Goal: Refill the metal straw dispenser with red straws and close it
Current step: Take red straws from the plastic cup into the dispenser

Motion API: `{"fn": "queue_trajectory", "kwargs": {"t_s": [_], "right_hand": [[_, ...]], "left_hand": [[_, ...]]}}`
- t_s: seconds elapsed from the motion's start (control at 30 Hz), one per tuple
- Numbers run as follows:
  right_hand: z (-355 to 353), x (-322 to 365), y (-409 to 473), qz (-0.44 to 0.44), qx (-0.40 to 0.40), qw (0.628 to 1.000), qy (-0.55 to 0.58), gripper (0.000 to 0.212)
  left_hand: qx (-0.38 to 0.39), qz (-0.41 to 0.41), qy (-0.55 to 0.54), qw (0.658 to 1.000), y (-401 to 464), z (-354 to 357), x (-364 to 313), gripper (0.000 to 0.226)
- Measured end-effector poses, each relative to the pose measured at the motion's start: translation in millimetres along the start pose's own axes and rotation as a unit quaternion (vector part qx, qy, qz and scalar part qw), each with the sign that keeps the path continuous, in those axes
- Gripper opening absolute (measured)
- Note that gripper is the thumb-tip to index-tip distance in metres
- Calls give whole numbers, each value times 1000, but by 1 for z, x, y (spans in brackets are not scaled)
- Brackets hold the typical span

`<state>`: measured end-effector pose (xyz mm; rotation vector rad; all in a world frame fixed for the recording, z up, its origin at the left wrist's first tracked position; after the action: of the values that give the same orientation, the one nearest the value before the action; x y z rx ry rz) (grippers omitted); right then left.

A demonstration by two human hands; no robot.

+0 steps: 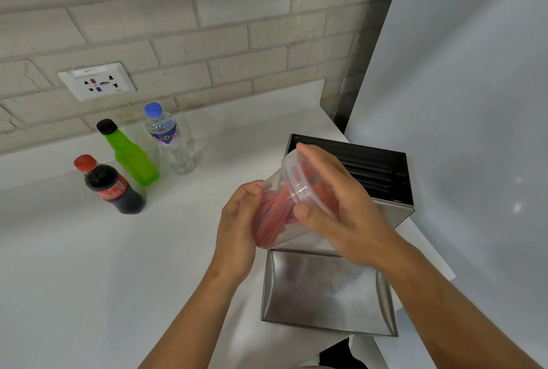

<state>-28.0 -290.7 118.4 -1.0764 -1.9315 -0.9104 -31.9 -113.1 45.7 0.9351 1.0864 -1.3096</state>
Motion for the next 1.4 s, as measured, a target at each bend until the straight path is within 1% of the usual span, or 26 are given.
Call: {"fn": "queue_trajectory", "kwargs": {"t_s": [0.1, 0.2, 0.3, 0.37, 0.43, 0.5, 0.53, 0.57, 0.63, 0.7, 0.77, 0.8, 0.83, 0.87, 0.93, 0.97, 1.03, 1.13, 1.17, 1.23, 1.3, 1.4], "right_hand": [[4, -2, 1, 4, -72, 996, 47, 69], [7, -3, 1, 35, -98, 993, 63, 64], [8, -5, 1, 67, -81, 990, 89, 62], [5, -6, 1, 81, -57, 985, 138, 63], [-1, -8, 1, 124, -74, 966, 215, 64], [-4, -18, -2, 203, -91, 936, 273, 62], [-3, -22, -3, 240, -87, 924, 285, 58], [-1, -25, -5, 267, -87, 915, 290, 53], [0, -32, -10, 291, -109, 903, 297, 40], [-2, -37, -14, 291, -130, 897, 308, 37], [-7, -39, -17, 287, -143, 899, 297, 38], [-10, -39, -18, 285, -146, 904, 284, 39], [-12, -39, -19, 283, -146, 908, 272, 39], [-14, -38, -20, 282, -145, 912, 259, 39], [-14, -35, -22, 280, -143, 921, 228, 42], [-14, -33, -22, 282, -143, 926, 208, 46], [-15, -29, -23, 282, -153, 931, 176, 53], [-18, -24, -21, 277, -168, 935, 144, 61], [-19, -23, -20, 274, -170, 937, 136, 59], [-17, -21, -19, 260, -172, 942, 127, 48], [-14, -18, -20, 238, -174, 946, 134, 38], [-10, -13, -22, 219, -184, 946, 150, 28]], "left_hand": [[-25, 36, 36, 998, -5, 5, -6, 56], [-45, 48, 41, 997, -9, 10, -6, 55], [-55, 40, 27, 997, -10, 9, -4, 53], [-62, 14, 17, 998, -8, 5, -2, 51], [-57, -21, -21, 998, -6, 3, -1, 55], [-54, -42, -52, 996, -5, 1, 0, 62], [-50, -44, -55, 996, -6, 1, 0, 61], [-39, -37, -43, 998, -6, 2, -2, 56], [-21, -11, 23, 999, -9, 5, -8, 43], [-17, 20, 99, 995, -11, 6, -12, 29], [-49, 40, 156, 986, -12, 3, -16, 12], [-66, 50, 171, 982, -14, 2, -21, 13], [-66, 64, 170, 981, -16, 3, -26, 13], [-53, 72, 161, 983, -19, 6, -31, 15], [-4, 70, 143, 987, -26, 16, -39, 33], [16, 62, 140, 988, -27, 20, -39, 37], [35, 57, 154, 986, -28, 27, -40, 39], [37, 56, 177, 982, -24, 31, -44, 30], [33, 53, 177, 982, -23, 30, -45, 30], [22, 48, 158, 986, -19, 27, -48, 31], [15, 37, 126, 991, -16, 24, -47, 26], [17, 16, 94, 995, -12, 22, -46, 24]]}}
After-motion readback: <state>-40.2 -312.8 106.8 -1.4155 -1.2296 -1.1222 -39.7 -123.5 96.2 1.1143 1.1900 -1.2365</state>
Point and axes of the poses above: each hand's wrist, its own y-axis towards the middle knuckle, its own z-axis out of the palm, x = y × z, the point moved 4 cm from there along y, towards the middle knuckle, and after that the axes turned 2 degrees about x, right-handed, at the moved point
